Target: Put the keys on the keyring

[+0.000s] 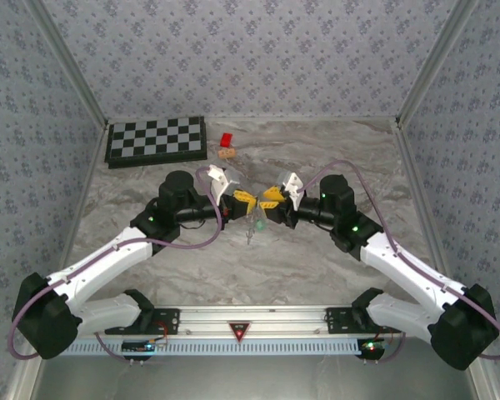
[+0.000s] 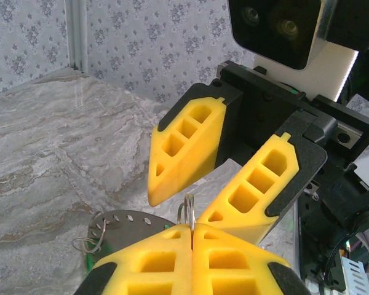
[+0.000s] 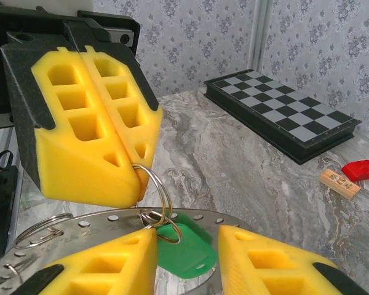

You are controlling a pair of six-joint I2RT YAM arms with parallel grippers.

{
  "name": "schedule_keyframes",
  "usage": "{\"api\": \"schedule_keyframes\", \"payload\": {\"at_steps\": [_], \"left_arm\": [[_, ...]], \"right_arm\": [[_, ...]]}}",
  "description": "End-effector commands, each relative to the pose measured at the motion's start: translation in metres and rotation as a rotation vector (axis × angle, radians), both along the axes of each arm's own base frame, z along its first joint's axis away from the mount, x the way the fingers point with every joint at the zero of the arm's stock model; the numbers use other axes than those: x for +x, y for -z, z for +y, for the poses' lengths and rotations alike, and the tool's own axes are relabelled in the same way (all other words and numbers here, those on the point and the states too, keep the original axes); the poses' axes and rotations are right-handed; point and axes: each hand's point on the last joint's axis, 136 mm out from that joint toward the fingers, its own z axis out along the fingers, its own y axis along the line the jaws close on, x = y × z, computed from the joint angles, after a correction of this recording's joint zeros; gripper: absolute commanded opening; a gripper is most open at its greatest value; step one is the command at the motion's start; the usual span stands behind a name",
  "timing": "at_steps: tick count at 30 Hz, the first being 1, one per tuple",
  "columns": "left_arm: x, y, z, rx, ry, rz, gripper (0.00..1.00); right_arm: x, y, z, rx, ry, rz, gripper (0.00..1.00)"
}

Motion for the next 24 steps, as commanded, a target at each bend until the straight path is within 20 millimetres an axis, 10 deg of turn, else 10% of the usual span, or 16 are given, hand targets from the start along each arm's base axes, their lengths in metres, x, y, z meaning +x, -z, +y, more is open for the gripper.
{"api": "schedule_keyframes", "payload": {"at_steps": [1,24], "left_arm": [[-0.008,-0.029,-0.001,-0.065,0.024,-0.074,0.0],[-0.008,-0.031,-0.001,-0.063,0.026,-0.083,0.0]], "right_arm": [[0.003,-0.012,0.002,0.022,0.012,-0.02,0.33],[-0.003,-0.032,-0.004,0.162,-0.124,0.109,0.33]]}}
